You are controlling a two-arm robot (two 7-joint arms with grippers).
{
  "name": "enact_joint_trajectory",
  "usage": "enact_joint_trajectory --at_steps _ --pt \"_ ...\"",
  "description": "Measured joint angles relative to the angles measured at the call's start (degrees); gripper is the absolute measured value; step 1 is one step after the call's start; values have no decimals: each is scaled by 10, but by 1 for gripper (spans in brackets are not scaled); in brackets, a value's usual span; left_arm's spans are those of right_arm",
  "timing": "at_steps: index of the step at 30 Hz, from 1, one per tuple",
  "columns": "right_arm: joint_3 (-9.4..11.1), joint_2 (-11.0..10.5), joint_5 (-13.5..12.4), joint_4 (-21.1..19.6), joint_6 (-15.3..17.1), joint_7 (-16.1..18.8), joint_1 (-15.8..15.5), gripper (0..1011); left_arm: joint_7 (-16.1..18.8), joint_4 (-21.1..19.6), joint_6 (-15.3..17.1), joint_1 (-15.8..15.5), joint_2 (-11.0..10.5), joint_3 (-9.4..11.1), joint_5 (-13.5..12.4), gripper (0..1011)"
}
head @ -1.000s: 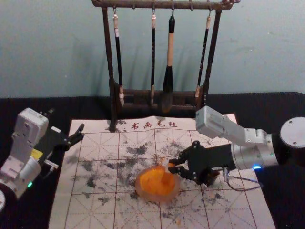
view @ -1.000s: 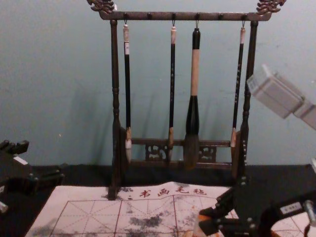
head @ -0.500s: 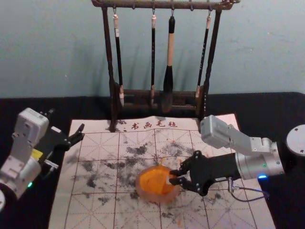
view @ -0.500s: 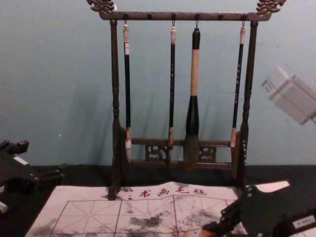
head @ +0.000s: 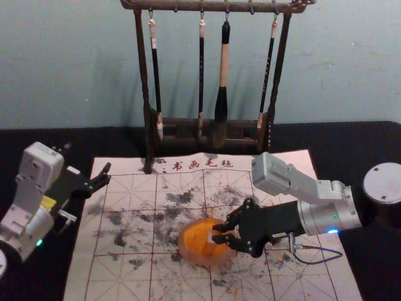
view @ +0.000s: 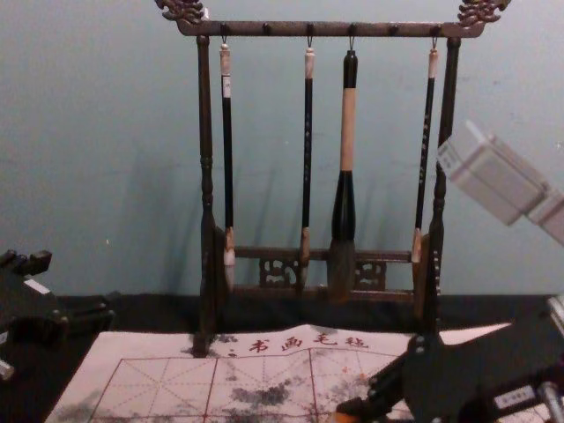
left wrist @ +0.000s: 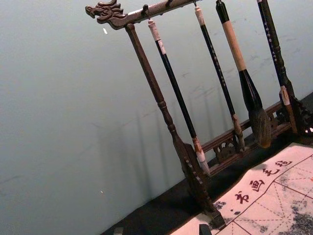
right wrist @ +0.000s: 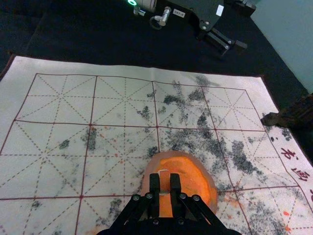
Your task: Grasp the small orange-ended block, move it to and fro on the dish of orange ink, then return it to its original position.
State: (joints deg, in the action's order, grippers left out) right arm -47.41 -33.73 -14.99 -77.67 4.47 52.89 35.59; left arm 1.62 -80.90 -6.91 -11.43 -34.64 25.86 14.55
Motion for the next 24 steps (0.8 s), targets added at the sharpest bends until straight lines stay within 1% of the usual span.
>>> enact_joint_trajectory --at_steps 4,13,18,24 --pt "-2 9 3 12 0 -3 6 104 0 0 0 0 0 0 0 1001" --pt "-3 22 8 34 0 -10 17 104 0 0 0 0 0 0 0 1001" --pt "1 23 9 40 0 -13 18 104 0 0 0 0 0 0 0 1001" --pt "6 16 11 40 4 -17 18 104 0 0 0 0 0 0 0 1001"
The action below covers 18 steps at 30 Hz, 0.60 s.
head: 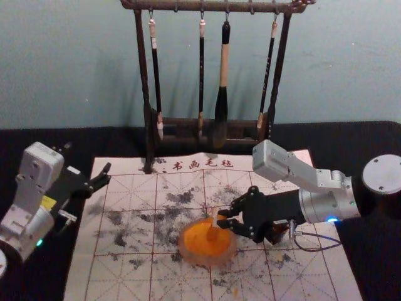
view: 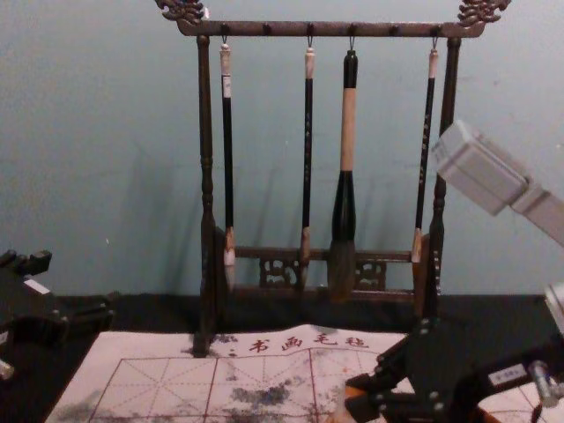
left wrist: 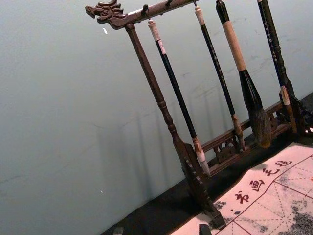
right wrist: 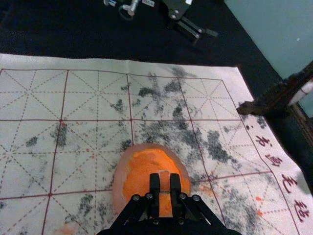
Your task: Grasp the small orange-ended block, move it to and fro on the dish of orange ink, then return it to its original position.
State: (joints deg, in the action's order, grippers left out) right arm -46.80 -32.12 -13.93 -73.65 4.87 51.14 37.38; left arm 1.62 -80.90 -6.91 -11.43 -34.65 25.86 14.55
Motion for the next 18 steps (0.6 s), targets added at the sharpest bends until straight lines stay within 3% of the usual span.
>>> enact_joint_trajectory --at_steps 18 --pt "5 -32 1 -43 15 6 -17 103 0 0 0 0 0 0 0 1001"
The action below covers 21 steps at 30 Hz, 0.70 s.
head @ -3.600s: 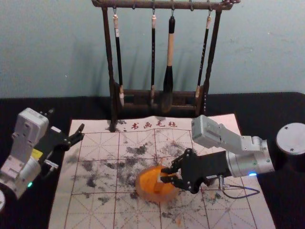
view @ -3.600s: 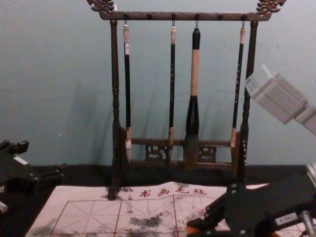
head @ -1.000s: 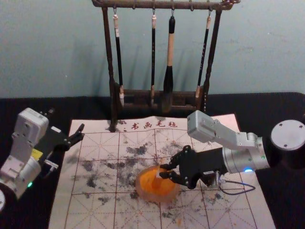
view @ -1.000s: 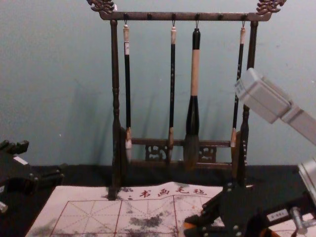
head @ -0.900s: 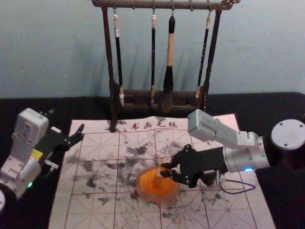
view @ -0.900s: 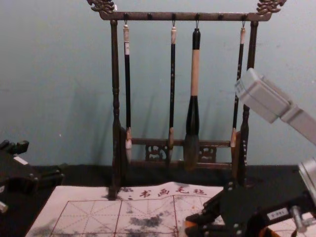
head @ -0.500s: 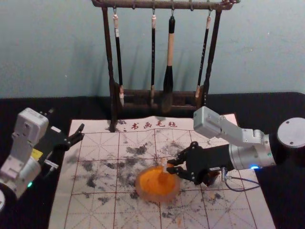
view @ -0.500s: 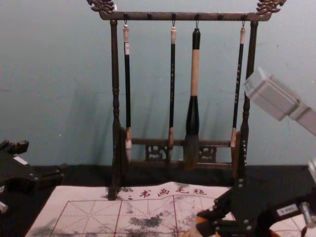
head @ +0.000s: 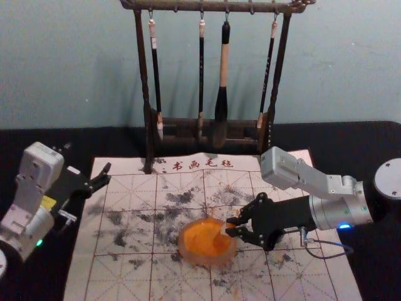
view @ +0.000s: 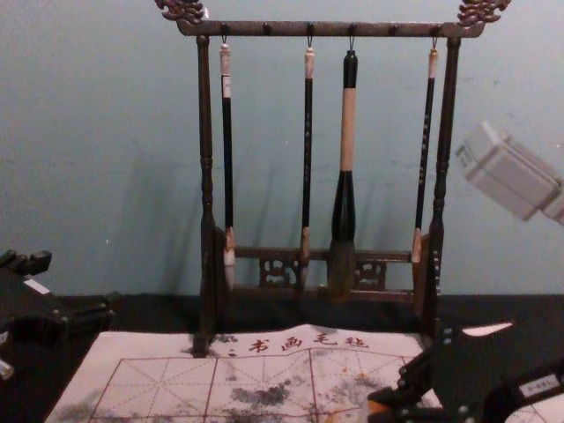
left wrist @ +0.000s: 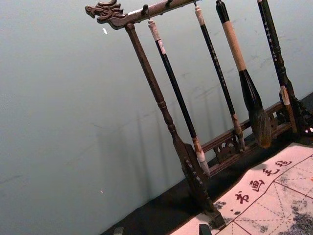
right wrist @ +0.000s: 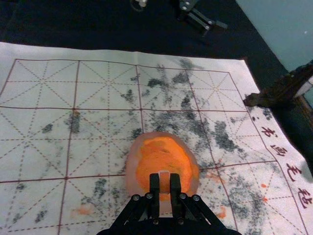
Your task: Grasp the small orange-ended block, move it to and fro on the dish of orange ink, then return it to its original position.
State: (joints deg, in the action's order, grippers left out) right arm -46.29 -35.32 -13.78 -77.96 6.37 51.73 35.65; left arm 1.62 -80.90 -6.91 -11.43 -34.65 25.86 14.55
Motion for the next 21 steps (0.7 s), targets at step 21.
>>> enact_joint_trajectory --at_steps 21 --pt "0 -9 -13 -24 -1 6 -6 104 0 0 0 0 0 0 0 1001"
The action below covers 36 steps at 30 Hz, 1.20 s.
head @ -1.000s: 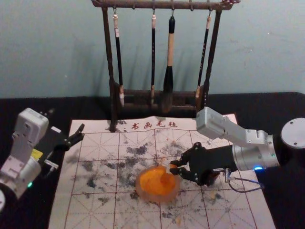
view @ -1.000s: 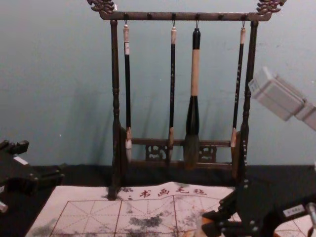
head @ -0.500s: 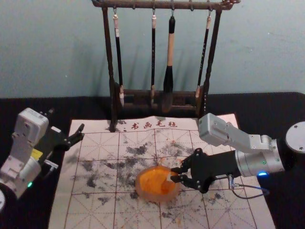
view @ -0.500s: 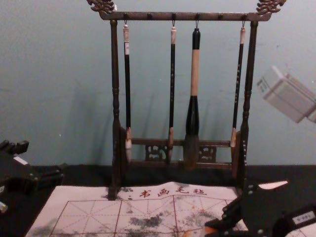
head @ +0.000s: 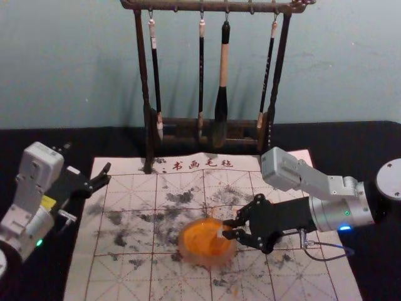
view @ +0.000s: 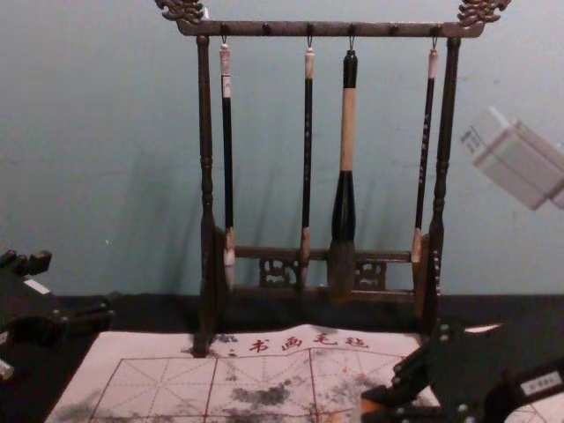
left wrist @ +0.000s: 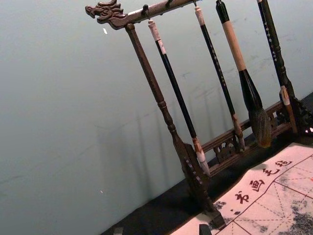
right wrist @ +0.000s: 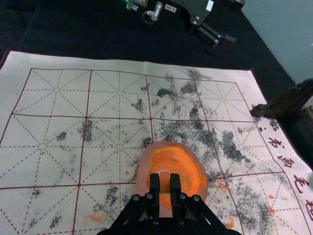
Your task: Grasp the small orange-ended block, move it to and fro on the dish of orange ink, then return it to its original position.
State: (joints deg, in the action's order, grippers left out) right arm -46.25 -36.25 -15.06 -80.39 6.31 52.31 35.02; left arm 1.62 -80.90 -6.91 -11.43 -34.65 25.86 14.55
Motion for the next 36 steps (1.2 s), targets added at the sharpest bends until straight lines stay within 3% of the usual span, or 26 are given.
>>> enact_joint_trajectory --at_steps 10,15,22,31,36 --pt "3 -2 -3 -1 1 -4 2 104 0 0 0 0 0 0 0 1001" --pt "14 -12 -12 -11 2 -10 -2 103 0 0 0 0 0 0 0 1001" --pt "40 -32 -37 -22 2 -19 -15 104 0 0 0 0 0 0 0 1001" --pt "84 -75 -75 -44 -4 -37 -50 104 0 0 0 0 0 0 0 1001" --pt "98 -94 -82 -58 -8 -44 -68 103 0 0 0 0 0 0 0 1001"
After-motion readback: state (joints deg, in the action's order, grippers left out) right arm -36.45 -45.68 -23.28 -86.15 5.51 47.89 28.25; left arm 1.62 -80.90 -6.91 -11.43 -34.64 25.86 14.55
